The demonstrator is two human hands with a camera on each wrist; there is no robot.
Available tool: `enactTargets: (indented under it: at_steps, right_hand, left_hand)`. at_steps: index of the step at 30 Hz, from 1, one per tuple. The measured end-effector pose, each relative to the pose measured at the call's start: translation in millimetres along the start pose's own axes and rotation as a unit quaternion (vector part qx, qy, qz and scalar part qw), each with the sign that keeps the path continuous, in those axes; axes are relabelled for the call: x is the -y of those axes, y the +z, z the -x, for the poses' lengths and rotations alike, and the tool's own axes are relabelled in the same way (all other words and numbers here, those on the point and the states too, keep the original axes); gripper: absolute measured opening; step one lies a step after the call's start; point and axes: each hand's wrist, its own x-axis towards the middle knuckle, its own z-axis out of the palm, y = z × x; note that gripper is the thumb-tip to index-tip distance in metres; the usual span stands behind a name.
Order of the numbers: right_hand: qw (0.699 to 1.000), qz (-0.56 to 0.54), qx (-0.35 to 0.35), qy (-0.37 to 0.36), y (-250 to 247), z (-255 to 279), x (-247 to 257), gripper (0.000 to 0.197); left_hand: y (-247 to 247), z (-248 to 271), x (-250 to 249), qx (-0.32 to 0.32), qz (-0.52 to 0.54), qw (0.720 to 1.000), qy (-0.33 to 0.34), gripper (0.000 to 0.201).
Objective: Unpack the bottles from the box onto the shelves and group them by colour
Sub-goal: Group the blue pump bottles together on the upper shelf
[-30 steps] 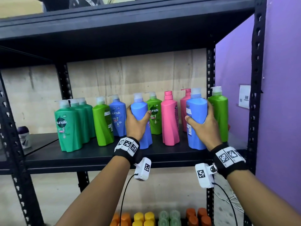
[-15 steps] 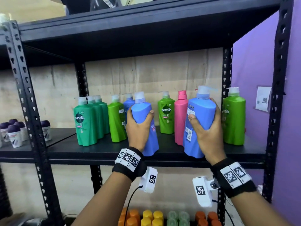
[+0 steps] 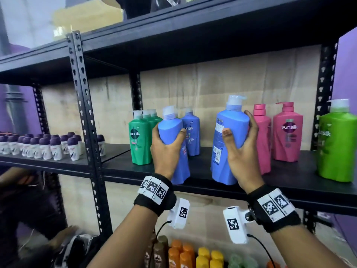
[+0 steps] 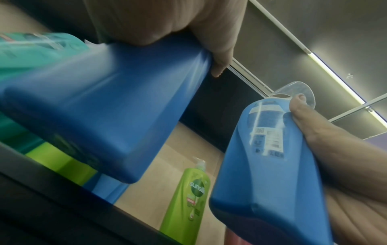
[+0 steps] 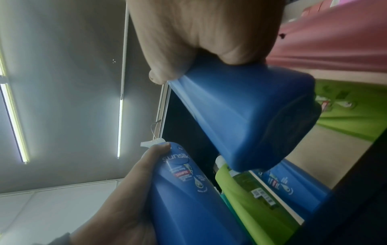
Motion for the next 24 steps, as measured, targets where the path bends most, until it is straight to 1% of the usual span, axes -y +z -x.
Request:
enactTargets:
  at_steps: [2,4,6,10,13,16,19,22,24]
  right_hand:
    - [1.0,0.008,0.008,-0.004,13,1,-4,0.08]
    - [1.0,0.014,0.021,-0.006,24,2,-8,0.074]
    - [0.999,0.017,0.035,0.015,35,4,-14,0.07]
    - [0.996,0.048,0.057,0.045,51,6,-29,0.073]
    - [0.993,0.078,0.069,0.055,61,3,-41,0.067]
    - [0.989,0.107,0.082,0.064,69,-6,-53,0.064]
    - [0.98,0.153,0.097,0.082,76,-19,-63,0.066]
    - [0.966,0.21,0.115,0.1,82,-37,-72,0.072]
    - [0.951,0.243,0.136,0.132,84,-50,-76,0.075]
  left_hand:
    - [-10,-5,4,-0.008,-0.012,1.0,-0.002,0.054]
    - [-19,-9,8,-0.014,-0.024,1.0,-0.001,0.054]
    - [-25,-14,13,-0.017,-0.029,0.999,-0.007,0.056]
    - [-33,-25,24,-0.023,-0.045,0.999,-0.004,0.056]
    - [-35,-35,31,-0.015,-0.065,0.998,0.003,0.055]
    - [-37,-47,39,0.003,-0.085,0.996,-0.006,0.051]
    - [-38,-57,47,0.008,-0.111,0.994,-0.005,0.048]
    - [-40,-65,54,0.019,-0.125,0.992,-0.002,0.039]
    - [-40,-69,57,0.028,-0.132,0.991,0.001,0.038]
